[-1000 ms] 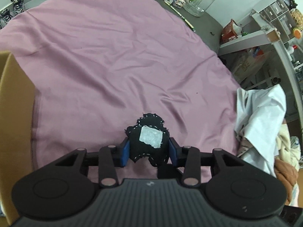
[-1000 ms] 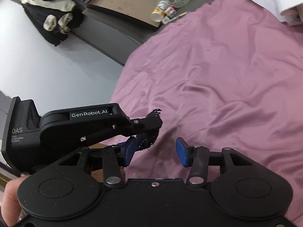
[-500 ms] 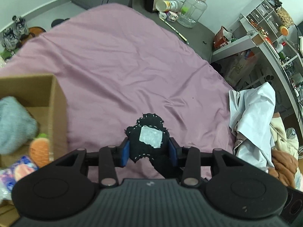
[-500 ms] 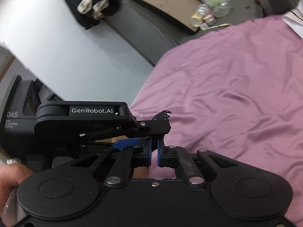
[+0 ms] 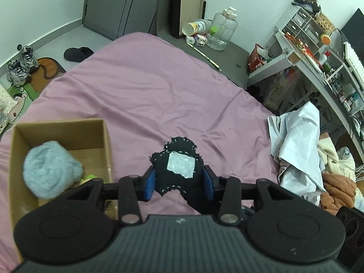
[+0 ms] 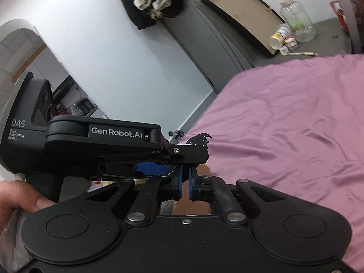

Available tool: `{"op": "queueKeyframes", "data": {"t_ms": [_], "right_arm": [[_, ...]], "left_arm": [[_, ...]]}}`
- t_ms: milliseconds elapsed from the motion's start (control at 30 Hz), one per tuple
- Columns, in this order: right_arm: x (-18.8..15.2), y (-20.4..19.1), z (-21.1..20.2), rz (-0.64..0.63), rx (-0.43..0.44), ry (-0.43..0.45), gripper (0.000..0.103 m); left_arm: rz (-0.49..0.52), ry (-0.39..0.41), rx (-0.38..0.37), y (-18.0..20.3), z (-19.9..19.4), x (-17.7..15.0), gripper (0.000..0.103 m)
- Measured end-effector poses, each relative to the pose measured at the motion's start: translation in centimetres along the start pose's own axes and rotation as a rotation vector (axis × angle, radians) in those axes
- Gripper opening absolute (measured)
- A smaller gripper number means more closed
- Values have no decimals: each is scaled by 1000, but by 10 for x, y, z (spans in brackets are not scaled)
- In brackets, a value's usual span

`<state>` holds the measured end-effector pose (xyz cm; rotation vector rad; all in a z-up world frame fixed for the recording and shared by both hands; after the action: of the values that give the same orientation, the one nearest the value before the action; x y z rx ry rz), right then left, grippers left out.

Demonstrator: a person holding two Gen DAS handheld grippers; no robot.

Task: Organize soft objects
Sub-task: 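Carry the black patch in the left tool to the box and open it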

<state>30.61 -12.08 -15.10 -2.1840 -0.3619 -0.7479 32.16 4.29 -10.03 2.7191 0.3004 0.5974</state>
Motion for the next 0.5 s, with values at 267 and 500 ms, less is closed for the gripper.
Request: {"op": "queueKeyframes", "data": {"t_ms": [267,500], "right_arm": [[-6,-20,5,-47,20,14,5],[-12,-31,13,-77,36,7,5]], "left_arm": [[-1,22,-2,-17,-18,-5,42],[-41,19,-20,-40,-23,-9,42]]}}
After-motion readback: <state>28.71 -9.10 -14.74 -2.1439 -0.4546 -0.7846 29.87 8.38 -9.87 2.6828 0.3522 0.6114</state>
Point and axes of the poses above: each gripper's, at about its wrist camera, not at the fingertips, and z roughly the way its jaws point, y to its right, x to its top, the point moved 3 cm from there along z, roughly the way its jaws point, and after that the axes turned 9 degrees about -y, right-handed, at the moved point
